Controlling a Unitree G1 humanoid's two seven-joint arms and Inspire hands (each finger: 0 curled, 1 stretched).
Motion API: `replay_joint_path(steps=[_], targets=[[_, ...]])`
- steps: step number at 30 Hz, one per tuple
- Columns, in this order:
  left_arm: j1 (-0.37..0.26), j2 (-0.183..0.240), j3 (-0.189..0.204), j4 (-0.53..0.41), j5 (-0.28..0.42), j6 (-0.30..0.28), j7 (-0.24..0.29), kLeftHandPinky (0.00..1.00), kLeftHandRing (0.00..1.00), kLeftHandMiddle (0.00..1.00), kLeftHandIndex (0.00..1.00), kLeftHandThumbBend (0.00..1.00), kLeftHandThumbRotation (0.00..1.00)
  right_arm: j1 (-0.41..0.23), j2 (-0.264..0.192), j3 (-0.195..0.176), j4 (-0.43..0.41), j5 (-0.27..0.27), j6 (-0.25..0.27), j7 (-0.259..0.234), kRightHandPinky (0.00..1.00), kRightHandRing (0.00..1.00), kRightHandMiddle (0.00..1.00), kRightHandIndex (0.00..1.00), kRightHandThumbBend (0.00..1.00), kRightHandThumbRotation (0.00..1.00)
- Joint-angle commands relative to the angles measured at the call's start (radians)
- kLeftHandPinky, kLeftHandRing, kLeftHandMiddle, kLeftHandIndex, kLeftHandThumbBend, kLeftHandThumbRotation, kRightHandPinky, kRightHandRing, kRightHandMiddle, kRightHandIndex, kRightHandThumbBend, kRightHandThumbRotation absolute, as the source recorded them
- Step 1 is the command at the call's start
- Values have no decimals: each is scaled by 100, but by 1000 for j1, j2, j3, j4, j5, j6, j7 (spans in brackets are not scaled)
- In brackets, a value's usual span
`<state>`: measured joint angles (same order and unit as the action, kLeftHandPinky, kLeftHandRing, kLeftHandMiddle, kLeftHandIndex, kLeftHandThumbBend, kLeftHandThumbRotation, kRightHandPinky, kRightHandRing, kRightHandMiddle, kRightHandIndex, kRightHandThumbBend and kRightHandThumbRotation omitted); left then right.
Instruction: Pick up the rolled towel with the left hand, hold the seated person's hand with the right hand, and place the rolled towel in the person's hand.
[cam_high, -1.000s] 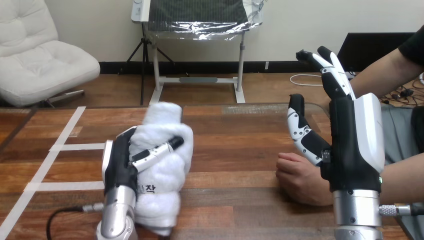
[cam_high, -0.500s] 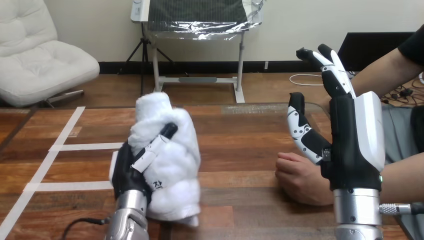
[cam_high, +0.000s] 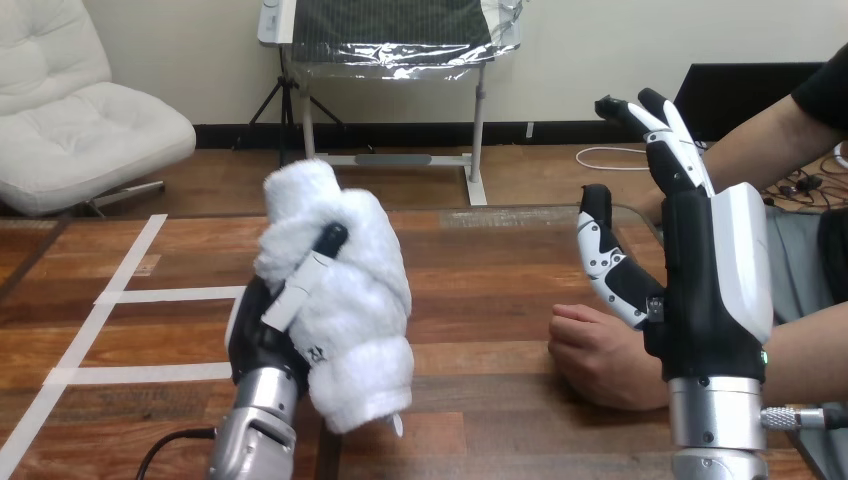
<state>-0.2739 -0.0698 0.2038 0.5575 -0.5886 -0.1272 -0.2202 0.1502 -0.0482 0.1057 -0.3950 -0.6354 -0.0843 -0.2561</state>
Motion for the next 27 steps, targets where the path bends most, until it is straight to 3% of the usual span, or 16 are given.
replay_joint_path(steps=[1, 8, 20, 27], targets=[[-14, -47, 5, -152, -45, 26, -38, 29, 37, 43, 51, 71, 1, -72, -6, -16, -39, 11, -2, 5, 87, 93, 94, 83, 15, 0], [11, -65, -6, -233, -100, 84, -61, 29, 37, 43, 51, 69, 0, -75, -7, -21, -42, 20, 1, 12, 87, 93, 94, 83, 14, 0], [49, -91, -25, -351, -167, 173, -46, 29, 37, 43, 50, 73, 0, -76, -13, -33, -47, 26, -1, 25, 87, 92, 95, 83, 15, 0], [76, -102, -49, -410, -189, 194, -62, 28, 36, 43, 50, 72, 0, -77, -25, -46, -50, 30, -5, 35, 86, 92, 94, 83, 17, 0]])
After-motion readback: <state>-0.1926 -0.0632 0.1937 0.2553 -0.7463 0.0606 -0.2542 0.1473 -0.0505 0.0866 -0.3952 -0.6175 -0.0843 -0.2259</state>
